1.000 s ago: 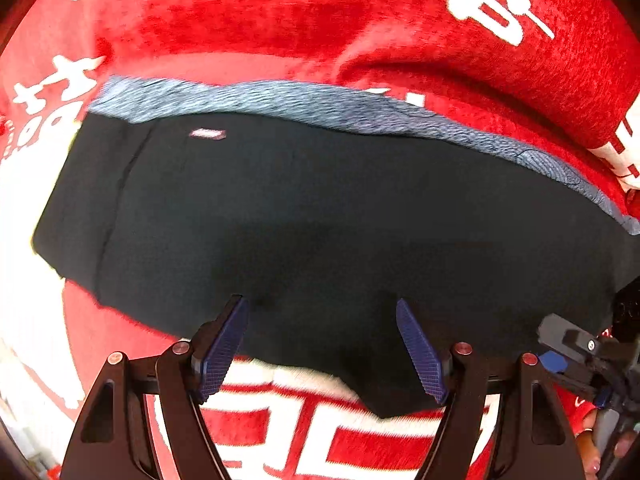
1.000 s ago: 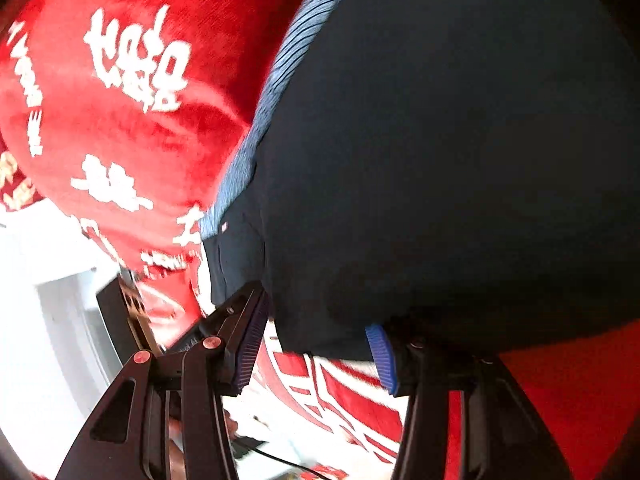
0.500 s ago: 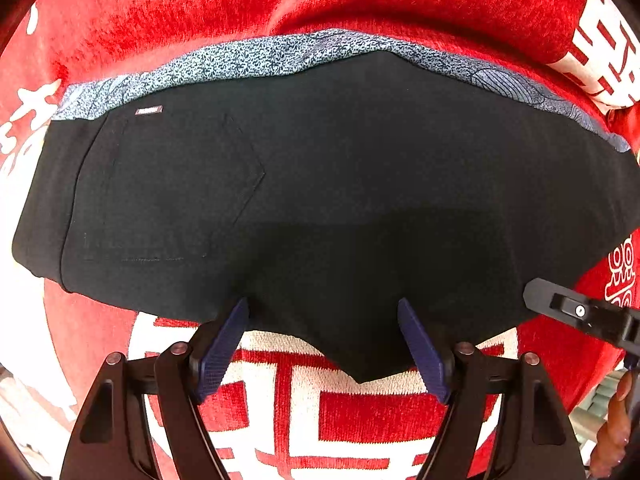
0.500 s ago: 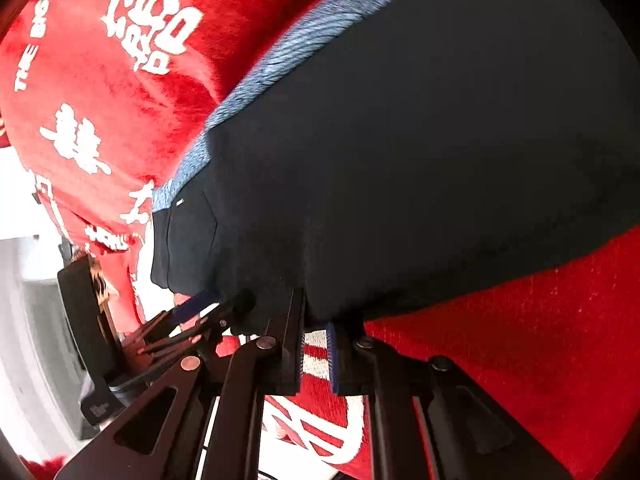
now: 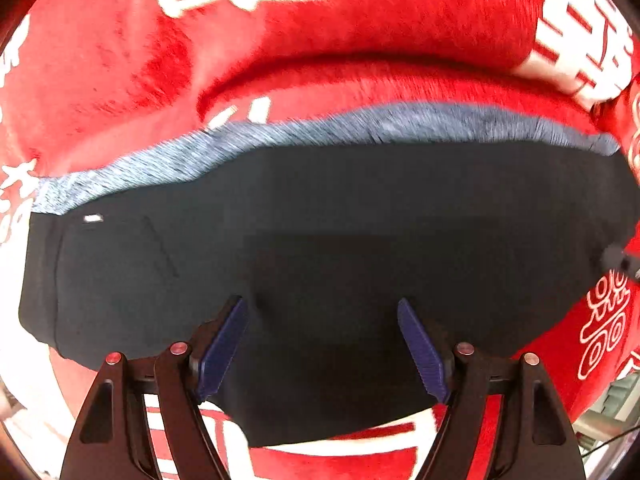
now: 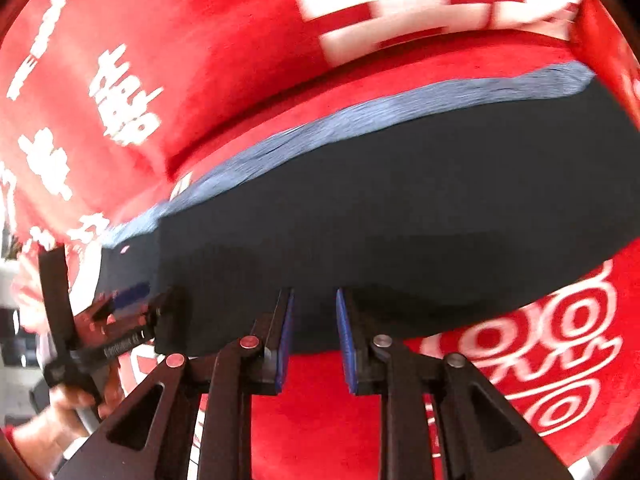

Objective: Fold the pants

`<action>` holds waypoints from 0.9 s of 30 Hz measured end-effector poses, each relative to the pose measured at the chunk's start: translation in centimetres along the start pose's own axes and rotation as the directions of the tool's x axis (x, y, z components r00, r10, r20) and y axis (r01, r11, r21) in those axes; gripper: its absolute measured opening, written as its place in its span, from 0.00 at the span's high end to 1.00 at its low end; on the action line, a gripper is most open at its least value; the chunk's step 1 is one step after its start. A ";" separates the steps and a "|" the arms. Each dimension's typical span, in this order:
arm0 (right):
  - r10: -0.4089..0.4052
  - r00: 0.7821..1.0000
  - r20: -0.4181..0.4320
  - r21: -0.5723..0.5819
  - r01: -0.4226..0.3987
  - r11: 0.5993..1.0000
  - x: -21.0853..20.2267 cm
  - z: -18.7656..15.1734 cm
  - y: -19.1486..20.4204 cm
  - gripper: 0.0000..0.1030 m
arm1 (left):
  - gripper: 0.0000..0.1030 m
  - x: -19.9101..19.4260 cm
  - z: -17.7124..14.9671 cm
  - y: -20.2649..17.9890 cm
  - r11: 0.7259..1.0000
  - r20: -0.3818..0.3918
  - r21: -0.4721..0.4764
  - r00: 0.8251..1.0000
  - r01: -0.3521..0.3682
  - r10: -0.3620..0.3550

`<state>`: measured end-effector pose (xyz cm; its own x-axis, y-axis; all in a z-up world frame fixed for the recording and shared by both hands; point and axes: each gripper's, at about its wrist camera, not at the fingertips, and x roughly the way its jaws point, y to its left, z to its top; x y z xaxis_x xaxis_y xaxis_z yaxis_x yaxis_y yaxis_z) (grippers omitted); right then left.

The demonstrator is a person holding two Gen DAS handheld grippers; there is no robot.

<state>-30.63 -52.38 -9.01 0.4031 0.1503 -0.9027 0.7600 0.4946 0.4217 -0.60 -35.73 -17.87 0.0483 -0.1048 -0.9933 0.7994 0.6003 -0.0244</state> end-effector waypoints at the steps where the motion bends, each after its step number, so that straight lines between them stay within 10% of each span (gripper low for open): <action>1: -0.004 1.000 0.008 0.015 0.003 1.000 -0.8 0.0 -0.7 0.76 | 0.24 0.0 -0.1 -0.4 1.000 0.000 -0.003 1.000 0.008 -0.008; 4: -0.056 0.997 0.059 0.118 0.049 0.992 -3.3 -0.5 -5.2 0.55 | 0.24 -0.1 -0.1 -1.6 1.000 0.000 -0.003 1.000 0.000 0.000; 9: -0.076 0.985 0.153 0.384 0.012 0.923 -6.7 0.3 -14.5 0.54 | 0.24 1.0 1.2 -3.0 0.999 -0.024 -0.037 1.000 -0.013 0.012; 16: -0.075 0.979 0.190 0.466 -0.023 0.884 -6.9 2.4 -20.1 0.55 | 0.18 1.7 0.7 -4.4 0.996 -0.013 -0.067 0.998 -0.057 0.057; 19: -0.091 0.982 0.166 0.475 0.001 0.880 -6.3 3.8 -20.4 0.91 | 0.15 1.3 0.2 -4.0 0.995 -0.018 -0.073 0.998 -0.069 0.068; 27: -0.168 0.981 0.096 0.347 0.125 0.930 -7.6 2.3 -20.5 0.92 | 0.15 0.6 -0.8 -4.5 0.996 -0.015 -0.044 0.997 -0.083 0.082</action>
<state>-48.15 -65.61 -10.62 0.3169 -0.0182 -0.9483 0.9337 0.1817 0.3085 -4.60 -37.86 -18.41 0.1048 -0.0431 -0.9936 0.7658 0.6409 0.0530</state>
